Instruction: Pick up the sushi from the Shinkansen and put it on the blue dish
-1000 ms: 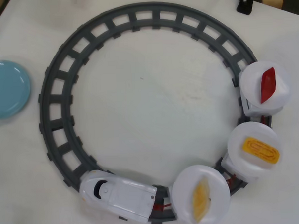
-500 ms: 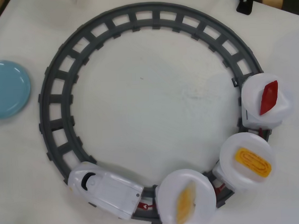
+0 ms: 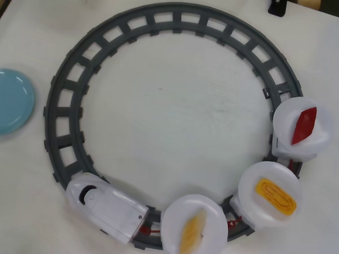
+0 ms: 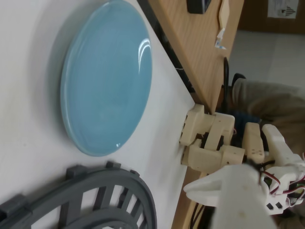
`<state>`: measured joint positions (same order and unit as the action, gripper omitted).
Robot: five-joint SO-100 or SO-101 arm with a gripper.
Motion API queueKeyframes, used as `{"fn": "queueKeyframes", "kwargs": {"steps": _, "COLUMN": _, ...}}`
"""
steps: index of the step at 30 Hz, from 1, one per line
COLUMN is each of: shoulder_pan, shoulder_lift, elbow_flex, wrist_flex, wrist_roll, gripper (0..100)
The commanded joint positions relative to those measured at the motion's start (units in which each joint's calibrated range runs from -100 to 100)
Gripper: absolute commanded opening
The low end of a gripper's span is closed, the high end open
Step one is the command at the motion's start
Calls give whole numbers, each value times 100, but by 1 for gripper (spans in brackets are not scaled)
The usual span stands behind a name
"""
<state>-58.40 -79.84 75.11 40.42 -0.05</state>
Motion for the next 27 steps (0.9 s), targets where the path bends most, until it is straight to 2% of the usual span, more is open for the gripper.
{"fn": "queueKeyframes", "kwargs": {"steps": 1, "shoulder_pan": 188, "shoulder_lift": 66, "elbow_flex": -640, "wrist_flex": 56, "wrist_roll": 115, "gripper": 20}}
{"fn": "queueKeyframes", "kwargs": {"steps": 16, "shoulder_pan": 1799, "shoulder_lift": 3301, "elbow_flex": -4563, "wrist_flex": 1474, "wrist_roll": 329, "gripper": 20}}
{"fn": "queueKeyframes", "kwargs": {"steps": 24, "shoulder_pan": 3472, "shoulder_lift": 4770, "elbow_flex": -6384, "wrist_flex": 2697, "wrist_roll": 282, "gripper": 20}}
{"fn": "queueKeyframes", "kwargs": {"steps": 27, "shoulder_pan": 4202, "shoulder_lift": 5259, "elbow_flex": -6907, "wrist_flex": 3020, "wrist_roll": 0, "gripper": 20}}
